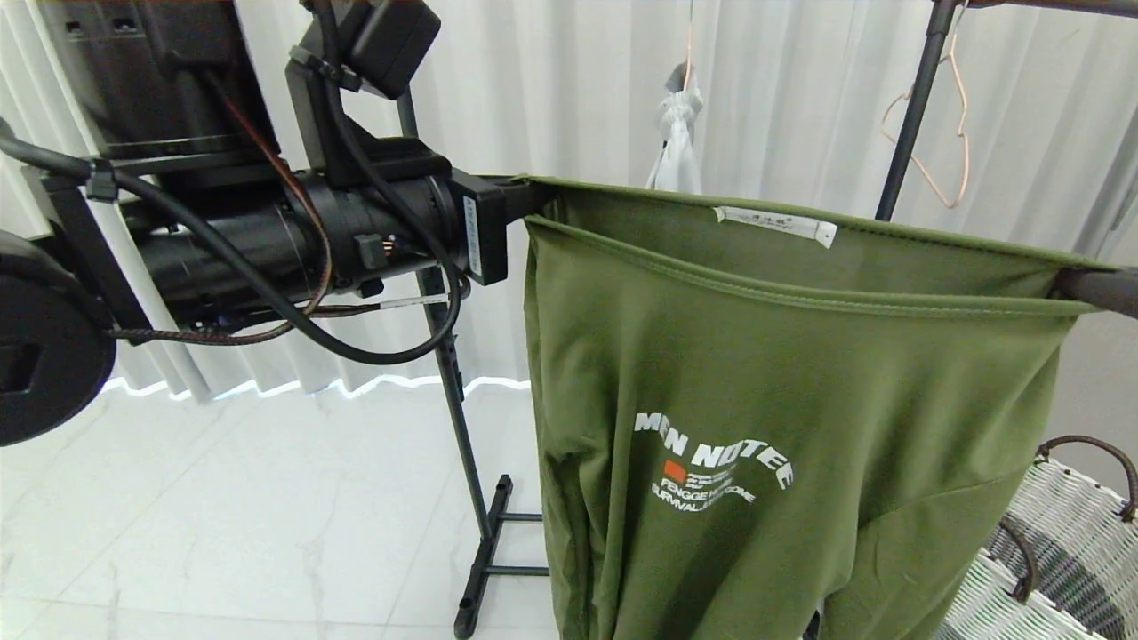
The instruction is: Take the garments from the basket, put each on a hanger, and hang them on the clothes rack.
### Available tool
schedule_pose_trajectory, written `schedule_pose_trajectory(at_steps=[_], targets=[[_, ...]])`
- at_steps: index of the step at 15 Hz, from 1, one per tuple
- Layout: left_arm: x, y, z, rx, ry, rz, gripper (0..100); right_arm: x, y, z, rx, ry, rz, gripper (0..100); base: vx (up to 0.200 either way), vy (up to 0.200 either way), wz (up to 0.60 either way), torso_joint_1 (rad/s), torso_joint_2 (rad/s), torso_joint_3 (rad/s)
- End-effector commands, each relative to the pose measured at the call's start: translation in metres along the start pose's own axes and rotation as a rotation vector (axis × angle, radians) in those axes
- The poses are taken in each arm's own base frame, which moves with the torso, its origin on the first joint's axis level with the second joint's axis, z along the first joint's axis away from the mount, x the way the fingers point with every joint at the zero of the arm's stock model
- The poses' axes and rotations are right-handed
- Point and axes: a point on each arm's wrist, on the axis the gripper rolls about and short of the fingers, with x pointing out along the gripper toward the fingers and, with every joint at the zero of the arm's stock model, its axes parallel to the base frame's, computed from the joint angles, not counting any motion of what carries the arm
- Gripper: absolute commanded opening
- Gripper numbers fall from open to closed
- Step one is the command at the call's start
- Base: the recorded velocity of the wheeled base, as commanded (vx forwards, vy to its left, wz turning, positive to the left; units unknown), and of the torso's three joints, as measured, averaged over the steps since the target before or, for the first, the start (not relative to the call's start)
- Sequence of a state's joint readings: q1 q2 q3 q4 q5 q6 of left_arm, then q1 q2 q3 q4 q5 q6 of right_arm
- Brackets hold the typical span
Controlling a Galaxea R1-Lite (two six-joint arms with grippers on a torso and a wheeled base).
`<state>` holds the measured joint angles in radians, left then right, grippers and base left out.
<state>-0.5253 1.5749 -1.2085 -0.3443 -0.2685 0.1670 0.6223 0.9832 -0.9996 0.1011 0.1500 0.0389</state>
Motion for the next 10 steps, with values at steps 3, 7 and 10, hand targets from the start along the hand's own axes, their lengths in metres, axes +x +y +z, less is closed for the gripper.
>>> schedule_pose_trajectory(at_steps=[3, 7, 10], targets=[[0.002, 0.0, 0.0, -0.005, 0.012, -0.004, 0, -0.008, 0.001, 0.0, 0.002, -0.023, -0.006, 0, 0.0, 0.0, 0.0, 0.0, 0.0, 0.0], [-0.048, -0.023, 0.011, -0.013, 0.04, -0.059, 0, 0.016, -0.012, 0.008, 0.005, -0.031, -0.075, 0, 0.0, 0.0, 0.0, 0.0, 0.0, 0.0], [-0.085, -0.038, 0.013, -0.006, 0.013, -0.085, 0, 0.05, -0.028, 0.026, 0.001, -0.078, -0.123, 0, 0.0, 0.0, 0.0, 0.0, 0.0, 0.0]])
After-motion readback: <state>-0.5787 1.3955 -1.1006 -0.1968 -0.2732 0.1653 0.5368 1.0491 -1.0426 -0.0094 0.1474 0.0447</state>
